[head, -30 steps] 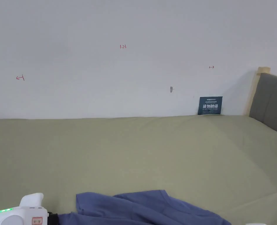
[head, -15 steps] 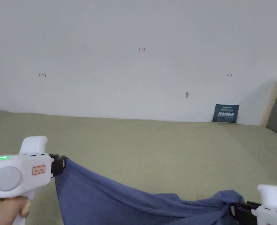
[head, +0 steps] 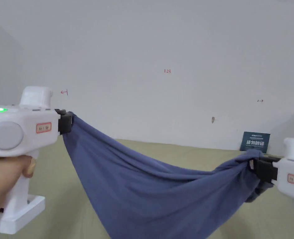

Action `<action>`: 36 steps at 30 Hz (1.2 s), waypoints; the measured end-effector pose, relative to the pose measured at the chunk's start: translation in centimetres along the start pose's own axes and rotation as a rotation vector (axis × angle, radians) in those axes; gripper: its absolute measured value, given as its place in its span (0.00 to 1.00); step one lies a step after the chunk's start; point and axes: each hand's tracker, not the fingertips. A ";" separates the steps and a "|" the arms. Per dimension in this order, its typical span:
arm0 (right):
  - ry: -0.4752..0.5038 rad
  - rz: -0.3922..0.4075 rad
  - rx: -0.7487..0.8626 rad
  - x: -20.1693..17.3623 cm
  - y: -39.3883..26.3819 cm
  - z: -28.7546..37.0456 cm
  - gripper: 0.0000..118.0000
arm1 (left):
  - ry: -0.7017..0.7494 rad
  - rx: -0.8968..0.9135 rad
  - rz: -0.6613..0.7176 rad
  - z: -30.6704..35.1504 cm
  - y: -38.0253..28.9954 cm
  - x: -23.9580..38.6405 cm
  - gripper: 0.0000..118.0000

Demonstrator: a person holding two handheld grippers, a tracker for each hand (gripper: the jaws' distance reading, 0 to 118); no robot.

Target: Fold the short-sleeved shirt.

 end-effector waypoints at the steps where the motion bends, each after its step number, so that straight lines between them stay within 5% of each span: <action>1: 0.001 0.004 0.015 -0.2 1.0 -0.2 0.11 | 0.000 0.008 0.008 0.0 0.8 -0.2 0.03; 19: -0.061 -0.052 0.136 1.4 5.2 -3.3 0.11 | 0.082 0.052 0.116 -2.5 2.3 -3.5 0.03; 36: -0.011 -0.139 -0.011 3.9 -10.0 0.1 0.11 | 0.004 -0.146 0.241 1.1 -12.6 -4.4 0.03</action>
